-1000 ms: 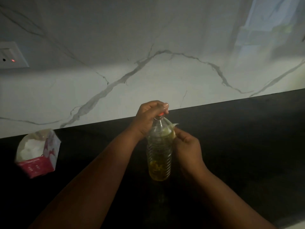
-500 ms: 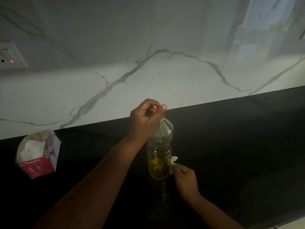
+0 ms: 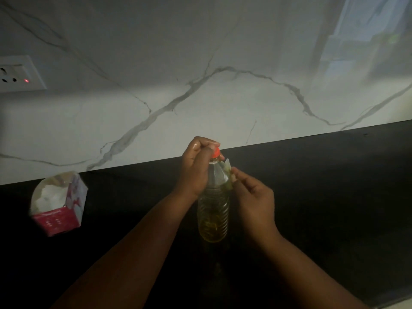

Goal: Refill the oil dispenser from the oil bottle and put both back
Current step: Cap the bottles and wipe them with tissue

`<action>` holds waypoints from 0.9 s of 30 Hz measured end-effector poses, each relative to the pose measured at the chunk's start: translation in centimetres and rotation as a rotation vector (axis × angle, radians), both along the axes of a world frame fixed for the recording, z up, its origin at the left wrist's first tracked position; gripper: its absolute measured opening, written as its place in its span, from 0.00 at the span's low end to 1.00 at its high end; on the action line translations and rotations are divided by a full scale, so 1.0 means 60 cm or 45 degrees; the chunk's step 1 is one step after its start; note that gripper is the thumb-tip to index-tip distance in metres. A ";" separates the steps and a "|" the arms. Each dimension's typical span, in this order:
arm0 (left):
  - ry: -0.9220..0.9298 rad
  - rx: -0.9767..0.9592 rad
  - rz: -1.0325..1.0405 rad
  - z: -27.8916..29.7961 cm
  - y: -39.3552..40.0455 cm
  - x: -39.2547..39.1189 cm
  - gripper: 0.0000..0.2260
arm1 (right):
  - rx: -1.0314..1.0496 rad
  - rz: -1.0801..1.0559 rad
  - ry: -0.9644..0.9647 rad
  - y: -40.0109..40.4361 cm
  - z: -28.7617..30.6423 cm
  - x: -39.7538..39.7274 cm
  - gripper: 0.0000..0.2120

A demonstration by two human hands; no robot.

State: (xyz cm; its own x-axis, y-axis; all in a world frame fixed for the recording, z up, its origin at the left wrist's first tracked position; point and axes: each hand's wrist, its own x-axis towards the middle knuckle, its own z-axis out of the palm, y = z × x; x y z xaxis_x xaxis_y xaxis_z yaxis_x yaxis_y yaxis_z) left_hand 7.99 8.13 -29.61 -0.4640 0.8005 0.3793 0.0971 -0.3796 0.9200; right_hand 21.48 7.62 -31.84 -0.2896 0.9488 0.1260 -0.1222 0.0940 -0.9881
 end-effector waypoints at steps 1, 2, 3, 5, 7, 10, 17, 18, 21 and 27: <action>0.012 0.008 -0.077 0.001 0.001 -0.010 0.04 | 0.076 -0.012 -0.059 -0.006 -0.020 0.001 0.12; 0.035 0.016 -0.135 0.002 0.003 -0.019 0.05 | 0.118 -0.005 -0.127 -0.012 -0.046 0.002 0.13; 0.044 0.016 -0.180 0.004 0.004 -0.026 0.06 | 0.119 0.022 -0.211 -0.016 -0.073 0.005 0.14; 0.033 0.013 -0.242 0.007 0.008 -0.030 0.07 | 0.071 0.090 -0.440 -0.017 -0.122 0.013 0.16; 0.049 0.023 -0.261 0.006 0.011 -0.030 0.08 | -0.058 0.173 -0.648 -0.012 -0.152 0.020 0.15; 0.133 0.039 -0.154 0.002 0.010 -0.026 0.08 | -0.272 0.222 -0.671 0.003 -0.168 0.023 0.12; 0.342 0.044 0.047 0.002 -0.004 -0.013 0.04 | -0.705 0.108 0.041 0.026 -0.041 0.010 0.11; 0.416 0.035 0.067 0.003 -0.005 -0.013 0.03 | -0.637 0.107 0.110 0.025 -0.014 0.010 0.11; 0.701 0.011 0.240 0.001 -0.013 -0.021 0.08 | -0.378 0.121 0.175 0.016 0.036 0.008 0.09; 1.013 -0.191 0.437 -0.001 -0.033 -0.008 0.14 | 0.418 -0.034 -0.241 -0.005 -0.018 0.003 0.14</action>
